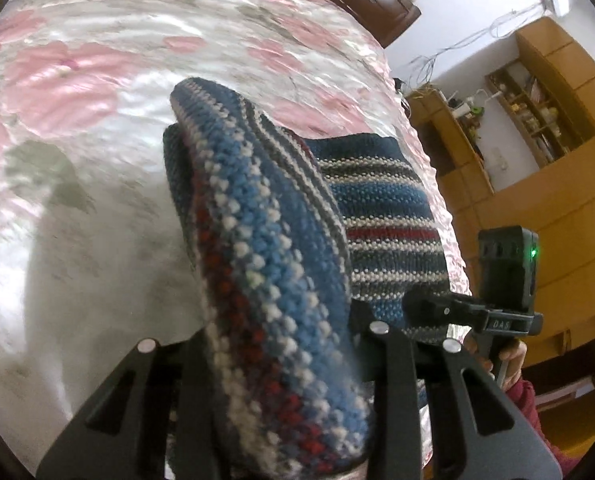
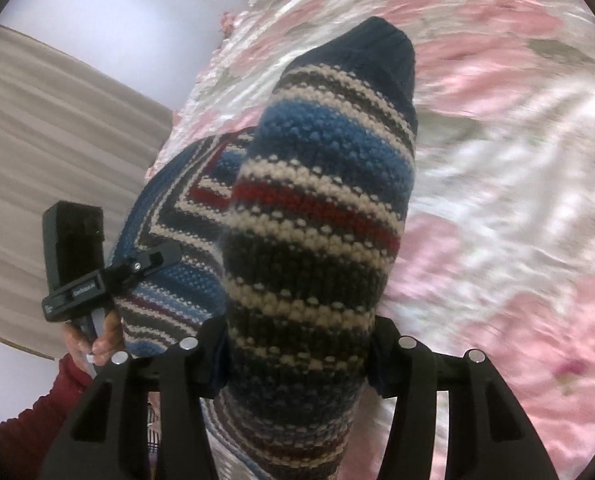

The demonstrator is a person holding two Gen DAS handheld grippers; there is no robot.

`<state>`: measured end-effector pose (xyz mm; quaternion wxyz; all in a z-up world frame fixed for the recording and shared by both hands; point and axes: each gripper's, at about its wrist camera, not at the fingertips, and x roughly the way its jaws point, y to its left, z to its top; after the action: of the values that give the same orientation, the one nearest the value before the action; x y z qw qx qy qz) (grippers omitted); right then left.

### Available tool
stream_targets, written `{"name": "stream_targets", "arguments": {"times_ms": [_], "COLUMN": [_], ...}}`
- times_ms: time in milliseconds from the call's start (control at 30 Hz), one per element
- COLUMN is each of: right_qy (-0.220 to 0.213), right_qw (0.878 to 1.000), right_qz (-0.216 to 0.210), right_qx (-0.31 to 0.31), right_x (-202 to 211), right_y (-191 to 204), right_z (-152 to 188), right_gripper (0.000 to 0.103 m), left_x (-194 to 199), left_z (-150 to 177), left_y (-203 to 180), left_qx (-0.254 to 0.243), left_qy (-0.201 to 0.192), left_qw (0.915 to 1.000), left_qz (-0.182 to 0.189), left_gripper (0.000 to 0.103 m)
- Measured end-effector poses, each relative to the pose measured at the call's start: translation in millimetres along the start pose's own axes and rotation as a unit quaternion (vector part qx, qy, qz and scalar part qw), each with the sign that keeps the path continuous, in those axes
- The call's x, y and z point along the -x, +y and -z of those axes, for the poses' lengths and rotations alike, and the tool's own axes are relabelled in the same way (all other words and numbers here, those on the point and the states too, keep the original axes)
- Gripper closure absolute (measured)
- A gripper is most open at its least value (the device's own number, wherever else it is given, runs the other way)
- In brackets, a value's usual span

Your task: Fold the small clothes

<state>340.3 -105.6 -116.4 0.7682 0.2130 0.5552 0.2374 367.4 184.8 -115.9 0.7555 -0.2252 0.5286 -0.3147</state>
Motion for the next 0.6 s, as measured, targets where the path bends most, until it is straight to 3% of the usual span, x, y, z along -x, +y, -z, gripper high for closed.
{"name": "stream_targets", "arguments": {"times_ms": [233, 367, 600], "right_qy": [0.023, 0.015, 0.008], "right_qw": [0.996, 0.993, 0.992], "right_qz": [0.011, -0.019, -0.025], "right_qx": [-0.081, -0.12, -0.12], "right_x": [-2, -19, -39], "right_y": [-82, -121, -123], "right_z": [27, 44, 46], "right_gripper": [0.049, 0.046, 0.039], "left_x": [-69, -87, -94], "left_z": [39, 60, 70], "left_y": [-7, -2, 5], "left_qx": [0.014, -0.03, -0.035], "left_qy": [0.038, 0.021, 0.011], "left_qw": [0.999, 0.9979, 0.9958], "left_qz": [-0.02, -0.053, -0.084], "left_gripper": [0.073, 0.071, 0.065]}}
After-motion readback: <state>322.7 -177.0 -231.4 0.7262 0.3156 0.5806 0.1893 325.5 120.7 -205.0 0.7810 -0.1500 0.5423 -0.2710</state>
